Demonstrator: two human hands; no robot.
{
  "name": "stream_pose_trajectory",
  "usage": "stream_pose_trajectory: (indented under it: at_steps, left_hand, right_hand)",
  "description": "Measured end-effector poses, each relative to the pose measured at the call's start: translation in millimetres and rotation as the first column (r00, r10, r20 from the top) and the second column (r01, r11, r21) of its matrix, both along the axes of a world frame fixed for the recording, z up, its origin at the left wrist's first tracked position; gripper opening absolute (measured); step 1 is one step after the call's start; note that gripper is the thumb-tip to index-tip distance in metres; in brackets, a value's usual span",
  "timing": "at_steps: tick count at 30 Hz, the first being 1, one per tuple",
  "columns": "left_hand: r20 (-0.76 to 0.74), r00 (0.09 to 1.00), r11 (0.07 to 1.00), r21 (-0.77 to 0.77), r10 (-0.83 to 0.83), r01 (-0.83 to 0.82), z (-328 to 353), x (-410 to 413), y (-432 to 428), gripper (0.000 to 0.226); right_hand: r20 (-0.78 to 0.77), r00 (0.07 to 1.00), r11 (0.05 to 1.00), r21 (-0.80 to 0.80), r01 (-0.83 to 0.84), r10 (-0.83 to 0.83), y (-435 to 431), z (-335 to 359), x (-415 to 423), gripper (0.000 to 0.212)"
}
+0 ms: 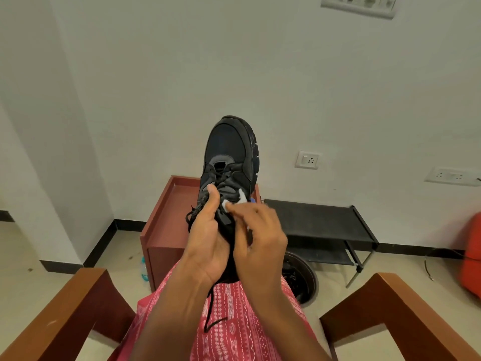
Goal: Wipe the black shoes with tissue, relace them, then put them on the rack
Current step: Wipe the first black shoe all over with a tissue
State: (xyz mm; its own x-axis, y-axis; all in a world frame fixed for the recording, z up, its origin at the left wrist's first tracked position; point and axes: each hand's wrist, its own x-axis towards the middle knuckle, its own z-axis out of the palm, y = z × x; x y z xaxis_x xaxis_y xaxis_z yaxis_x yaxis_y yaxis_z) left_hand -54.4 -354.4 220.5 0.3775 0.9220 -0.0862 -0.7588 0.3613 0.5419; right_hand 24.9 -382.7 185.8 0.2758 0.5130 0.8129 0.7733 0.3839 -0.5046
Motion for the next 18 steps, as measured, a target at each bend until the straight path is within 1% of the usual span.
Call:
stream_pose_trajectory:
  at_steps: [2,6,9,11,15,18]
  left_hand:
    - [-0.016,1.000,1.000,-0.010,0.012,-0.012,1.3,0.1,-1.1,0.049]
    - [0.015,0.998,0.998,-0.008,-0.059,0.059,3.2,4.9,-6.9,0.048]
    - [0.007,0.998,0.998,-0.010,-0.065,0.065,1.6,5.3,-6.9,0.049]
    - [0.011,0.998,0.998,-0.011,-0.059,0.059,1.9,3.9,-6.7,0.048]
    - [-0.013,1.000,1.000,-0.001,0.001,-0.001,0.9,-1.7,-1.8,0.050]
    - [-0.035,0.999,1.000,-0.014,0.008,-0.008,0.3,-0.2,-2.1,0.049]
  right_hand:
    - [0.008,1.000,1.000,-0.006,0.003,-0.003,-0.7,-3.2,-1.0,0.024]
    - [-0.014,0.997,0.997,0.026,0.076,-0.075,27.5,18.2,13.2,0.021]
    - [-0.008,0.994,0.993,0.051,0.110,-0.110,43.1,32.6,18.9,0.021]
    - [0.023,0.995,0.995,0.040,0.095,-0.096,40.3,30.7,17.0,0.022]
    - [0.037,0.999,1.000,0.008,0.015,-0.015,10.3,8.3,-0.9,0.022]
    - [0.042,0.998,0.999,0.027,0.038,-0.039,1.2,-0.9,-5.9,0.020]
